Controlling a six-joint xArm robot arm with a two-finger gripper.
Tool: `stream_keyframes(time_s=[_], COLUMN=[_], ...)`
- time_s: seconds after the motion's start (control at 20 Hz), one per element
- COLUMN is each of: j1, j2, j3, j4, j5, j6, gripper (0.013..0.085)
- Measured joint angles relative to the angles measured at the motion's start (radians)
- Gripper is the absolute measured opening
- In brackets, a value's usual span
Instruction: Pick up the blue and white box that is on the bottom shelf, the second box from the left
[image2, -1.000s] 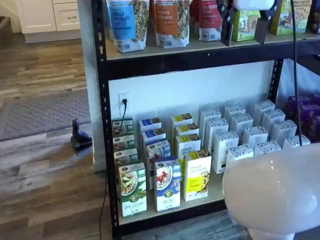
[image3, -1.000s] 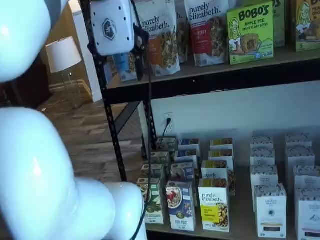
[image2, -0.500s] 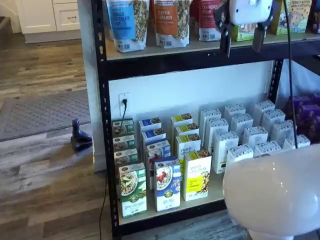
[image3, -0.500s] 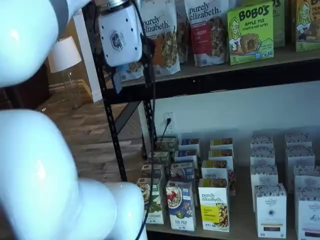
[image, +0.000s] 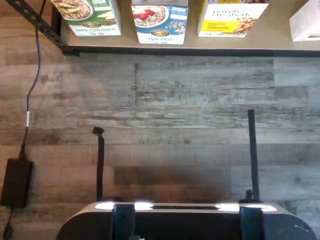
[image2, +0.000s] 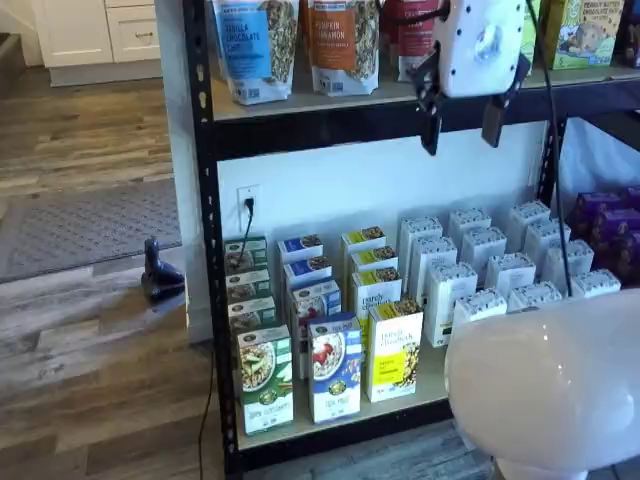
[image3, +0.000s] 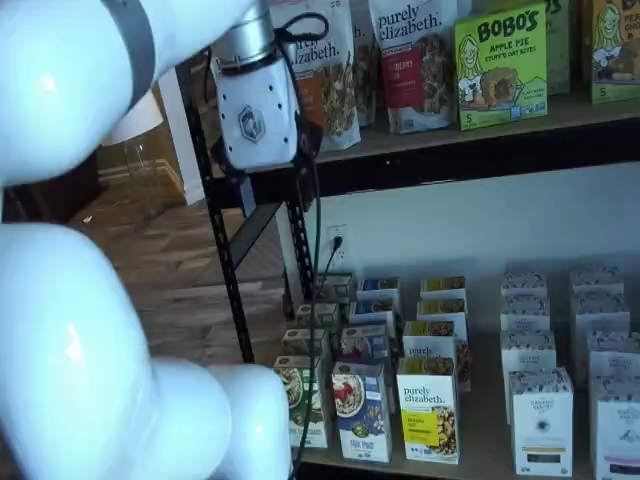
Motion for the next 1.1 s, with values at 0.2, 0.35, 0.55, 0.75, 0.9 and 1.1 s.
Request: stream_keyframes(time_s=[0.2, 0.35, 0.55, 0.75, 0.9, 1.1], j1=[0.019, 0.038, 0.05, 0.076, 0.077, 0.074], j2=[-0.003, -0.002, 0.0, -0.003, 0.0, 0.011], j3=[0.055, 0.097, 0.166, 0.241, 0.308, 0.386], j4=[0.006, 0.001, 0.003, -0.035, -0.028, -0.006], j5=[-0.056, -0.098, -0.169, -0.256, -0.341, -0.455], j6=[0.018, 0.036, 0.047, 0.075, 0.075, 0.066], gripper=[0.085, 0.085, 0.085, 0.085, 0.085, 0.085])
